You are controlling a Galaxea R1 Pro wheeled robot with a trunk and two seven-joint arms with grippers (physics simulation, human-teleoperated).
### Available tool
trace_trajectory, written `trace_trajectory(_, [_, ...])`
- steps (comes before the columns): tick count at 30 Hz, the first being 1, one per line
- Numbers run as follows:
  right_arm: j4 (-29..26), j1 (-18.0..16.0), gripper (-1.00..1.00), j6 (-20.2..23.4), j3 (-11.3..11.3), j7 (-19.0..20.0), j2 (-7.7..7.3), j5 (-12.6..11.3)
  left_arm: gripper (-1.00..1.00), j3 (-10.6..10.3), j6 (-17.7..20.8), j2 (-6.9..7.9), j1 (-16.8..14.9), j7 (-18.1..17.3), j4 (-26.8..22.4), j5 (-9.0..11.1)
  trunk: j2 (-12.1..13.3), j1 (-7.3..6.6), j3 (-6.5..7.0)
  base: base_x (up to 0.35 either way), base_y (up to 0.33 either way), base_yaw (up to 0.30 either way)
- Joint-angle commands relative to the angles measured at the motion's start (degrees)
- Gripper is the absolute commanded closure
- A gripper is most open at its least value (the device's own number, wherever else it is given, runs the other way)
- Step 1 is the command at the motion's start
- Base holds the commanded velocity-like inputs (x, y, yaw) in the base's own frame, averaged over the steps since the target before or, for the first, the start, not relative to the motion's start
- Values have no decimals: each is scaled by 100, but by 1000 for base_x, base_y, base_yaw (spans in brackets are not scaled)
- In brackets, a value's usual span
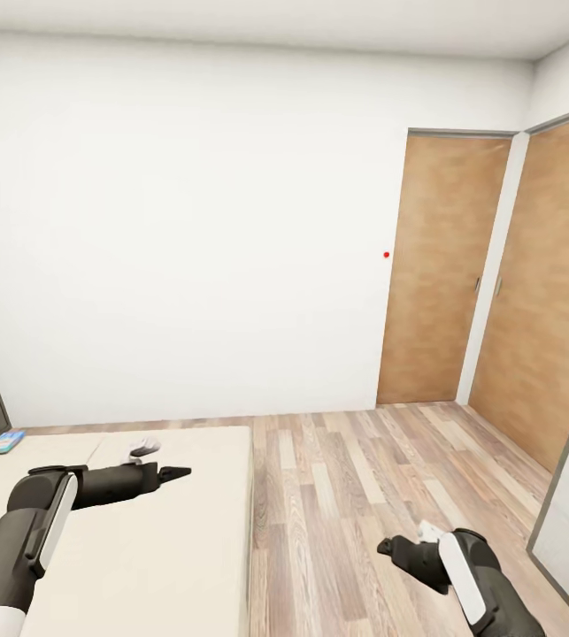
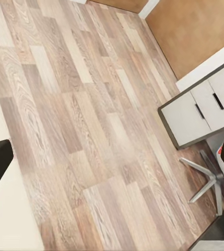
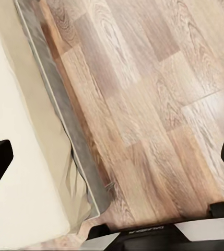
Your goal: Put all the toys in the child's room - the three board games (two on the bed and one on the table), the two jigsaw puzzles on the table, and the tennis ball on the table - inside the toy box on the table in the child's room.
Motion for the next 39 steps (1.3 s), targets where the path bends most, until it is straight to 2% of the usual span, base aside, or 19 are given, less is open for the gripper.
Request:
trace_trajectory(1, [6,-7,-100,16,50,-56,0,-52,-100,8,41,0,-3,-24,5,-29,-5,2,-3,0,0,-1])
trace_trajectory(8, [30,-23,-100,4,346,-68,8,-31,-100,25,-23,7,-3,-18,173,-210,-5,2,-3,0,0,0])
trace_trajectory(15, [35,-27,-100,-5,511,-70,13,-27,-100,39,-139,36,-5,-16,337,-269,-5,2,-4,0,0,2])
trace_trajectory(26, [36,-27,-100,-1,560,-70,12,-26,-100,33,-181,67,-6,65,384,-329,-5,2,-27,0,0,65])
trace_trajectory(39, [36,-28,-100,3,569,-72,11,-26,-100,41,-182,72,-6,538,390,-437,-5,2,-78,0,85,184])
